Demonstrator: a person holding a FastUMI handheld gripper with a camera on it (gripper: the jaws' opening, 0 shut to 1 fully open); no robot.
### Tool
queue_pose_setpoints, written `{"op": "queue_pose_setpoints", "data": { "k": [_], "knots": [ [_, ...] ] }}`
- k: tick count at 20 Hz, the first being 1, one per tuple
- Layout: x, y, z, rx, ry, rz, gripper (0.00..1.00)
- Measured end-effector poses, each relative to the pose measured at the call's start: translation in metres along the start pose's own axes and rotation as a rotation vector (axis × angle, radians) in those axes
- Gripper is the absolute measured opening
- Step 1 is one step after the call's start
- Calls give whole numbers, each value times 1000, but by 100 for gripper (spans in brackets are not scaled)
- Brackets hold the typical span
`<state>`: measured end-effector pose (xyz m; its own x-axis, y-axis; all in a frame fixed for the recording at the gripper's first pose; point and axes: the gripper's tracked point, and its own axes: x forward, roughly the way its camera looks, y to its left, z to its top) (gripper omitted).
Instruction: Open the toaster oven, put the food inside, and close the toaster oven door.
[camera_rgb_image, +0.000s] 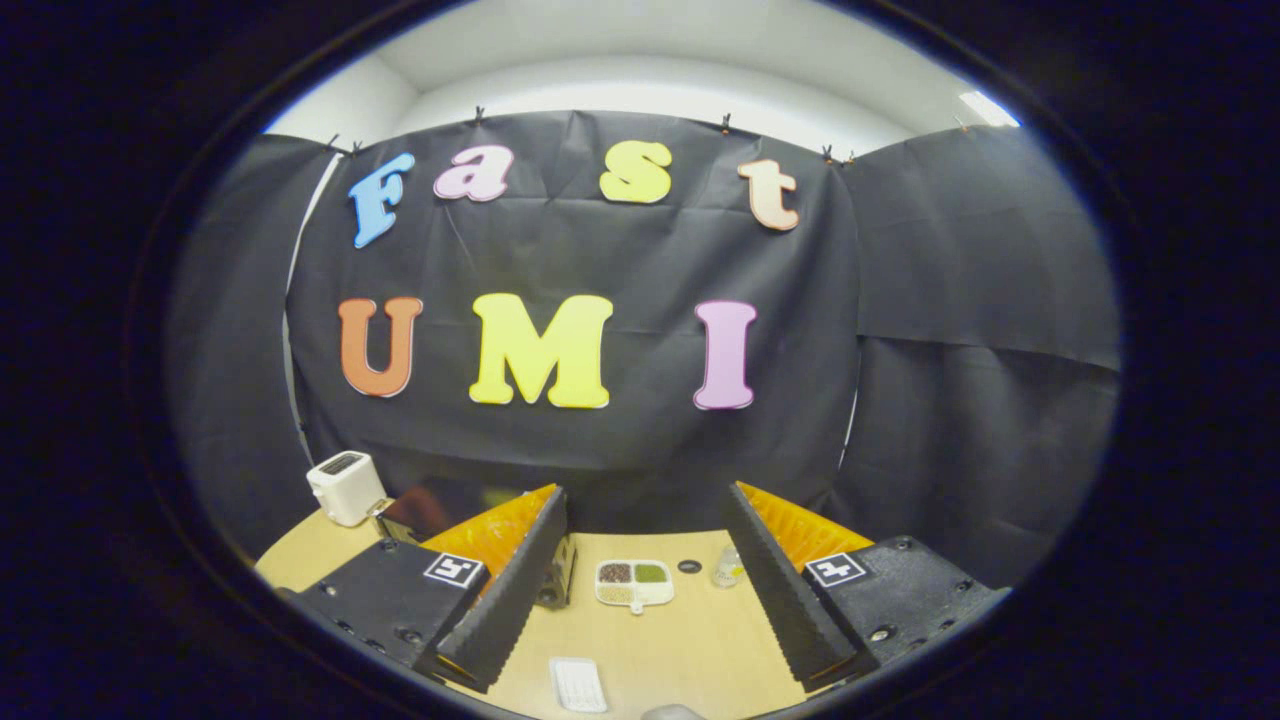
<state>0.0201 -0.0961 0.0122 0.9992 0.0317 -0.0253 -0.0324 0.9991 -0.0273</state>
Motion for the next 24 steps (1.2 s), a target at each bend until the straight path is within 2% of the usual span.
{"op": "queue_pose_setpoints", "data": {
  "k": [3,8,14,24],
  "knots": [
    [-10,-13,9,10,-64,15,100],
    [-20,-19,11,27,-96,44,100],
    [-19,-13,14,49,-98,63,100],
    [-21,-13,17,50,-100,44,100]
  ]
}}
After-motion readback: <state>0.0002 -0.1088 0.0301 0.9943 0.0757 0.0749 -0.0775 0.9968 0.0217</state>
